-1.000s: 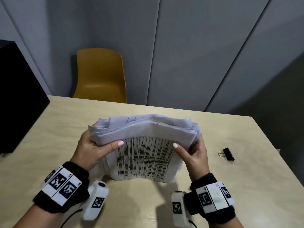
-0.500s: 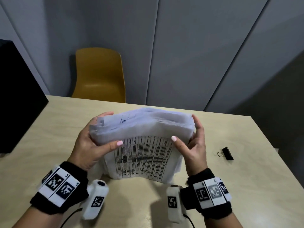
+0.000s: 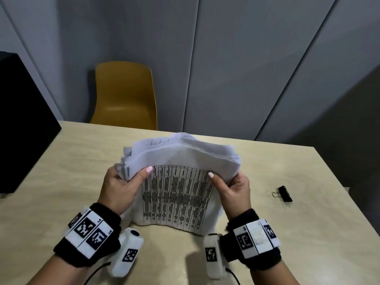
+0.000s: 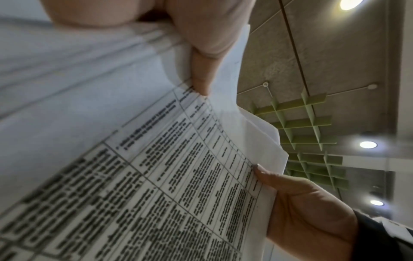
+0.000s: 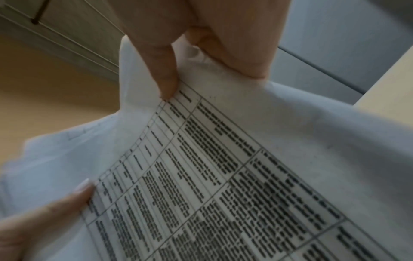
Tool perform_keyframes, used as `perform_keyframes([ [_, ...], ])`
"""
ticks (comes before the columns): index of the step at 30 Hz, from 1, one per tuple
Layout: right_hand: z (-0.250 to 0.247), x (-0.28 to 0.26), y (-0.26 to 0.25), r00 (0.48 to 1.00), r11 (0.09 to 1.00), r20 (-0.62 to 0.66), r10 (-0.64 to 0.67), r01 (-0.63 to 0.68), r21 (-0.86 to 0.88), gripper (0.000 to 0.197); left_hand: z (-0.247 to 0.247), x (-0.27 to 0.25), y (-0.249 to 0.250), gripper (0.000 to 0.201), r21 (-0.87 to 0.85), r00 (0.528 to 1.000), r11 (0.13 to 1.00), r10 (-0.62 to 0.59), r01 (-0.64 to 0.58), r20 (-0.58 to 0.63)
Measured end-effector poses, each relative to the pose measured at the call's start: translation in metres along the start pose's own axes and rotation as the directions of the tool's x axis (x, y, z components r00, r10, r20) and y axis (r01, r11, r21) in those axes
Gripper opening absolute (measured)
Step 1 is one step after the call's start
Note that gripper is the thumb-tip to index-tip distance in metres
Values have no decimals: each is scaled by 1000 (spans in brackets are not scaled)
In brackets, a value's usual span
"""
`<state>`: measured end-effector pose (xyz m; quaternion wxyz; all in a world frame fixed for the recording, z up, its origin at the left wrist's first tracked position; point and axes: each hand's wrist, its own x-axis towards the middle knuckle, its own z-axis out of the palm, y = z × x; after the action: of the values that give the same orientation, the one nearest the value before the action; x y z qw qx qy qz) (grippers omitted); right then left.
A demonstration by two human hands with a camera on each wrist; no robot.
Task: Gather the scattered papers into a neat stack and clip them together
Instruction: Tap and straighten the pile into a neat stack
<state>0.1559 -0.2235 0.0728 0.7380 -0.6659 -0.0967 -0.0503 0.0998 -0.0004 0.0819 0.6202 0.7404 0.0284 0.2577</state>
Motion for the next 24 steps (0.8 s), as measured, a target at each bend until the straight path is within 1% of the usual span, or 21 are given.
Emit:
perform_keyframes([
  [3,0,-3,-7,996,997,-54,-73,74,26,31,-1,2,8,26,5,998,999,47,-47,-32],
  [4,-1,-5,-9,992,994,-67,-109,110,10,35,-1,1,12,28,6,997,998,60,-60,-38],
  [5,-2,-8,-12,986,989,-77,-151,150,-15,48,-2,1,15,36,22,995,996,83,-82,-51],
  [7,-1,-11,-19,971,972,-80,-226,220,-80,82,-3,0,20,65,85,987,990,120,-112,-103],
  [8,0,-12,-22,958,956,-73,-277,267,-126,92,-3,0,21,76,110,980,985,148,-134,-132],
  [9,1,-12,-25,935,923,-58,-350,334,-190,96,-3,-1,20,85,122,971,978,187,-170,-149],
  [10,1,-12,-28,902,870,-27,-431,407,-278,95,-4,-1,18,92,129,960,968,236,-217,-154],
  [11,1,-11,-29,865,801,18,-502,473,-367,89,-6,0,16,93,158,944,950,291,-268,-153],
  [12,1,-11,-30,836,738,63,-545,515,-436,81,-8,0,15,86,216,928,926,343,-309,-143],
  [13,1,-10,-30,825,702,91,-557,527,-480,70,-9,-1,15,76,294,913,892,390,-343,-118],
  [14,1,-10,-32,830,698,97,-549,519,-493,60,-10,-1,16,68,369,901,854,425,-368,-85],
  [15,1,-10,-32,840,712,88,-535,504,-488,53,-10,-2,16,61,415,891,823,450,-387,-61],
  [16,1,-10,-32,848,730,69,-525,490,-477,51,-10,-2,18,57,436,883,806,467,-400,-53],
  [18,0,-12,-30,853,745,38,-521,476,-467,56,-8,-5,22,58,443,861,781,507,-440,-38],
  [20,1,-14,-30,840,734,40,-541,495,-466,62,-6,-7,24,63,469,838,737,545,-487,14],
  [21,2,-15,-31,834,723,51,-550,506,-470,60,-6,-7,26,60,485,837,722,545,-494,41],
  [23,2,-16,-31,831,713,60,-554,510,-481,50,-7,-7,28,47,515,859,720,507,-465,67],
  [24,2,-16,-31,833,721,49,-550,504,-476,47,-8,-8,28,42,523,873,729,485,-441,59],
])
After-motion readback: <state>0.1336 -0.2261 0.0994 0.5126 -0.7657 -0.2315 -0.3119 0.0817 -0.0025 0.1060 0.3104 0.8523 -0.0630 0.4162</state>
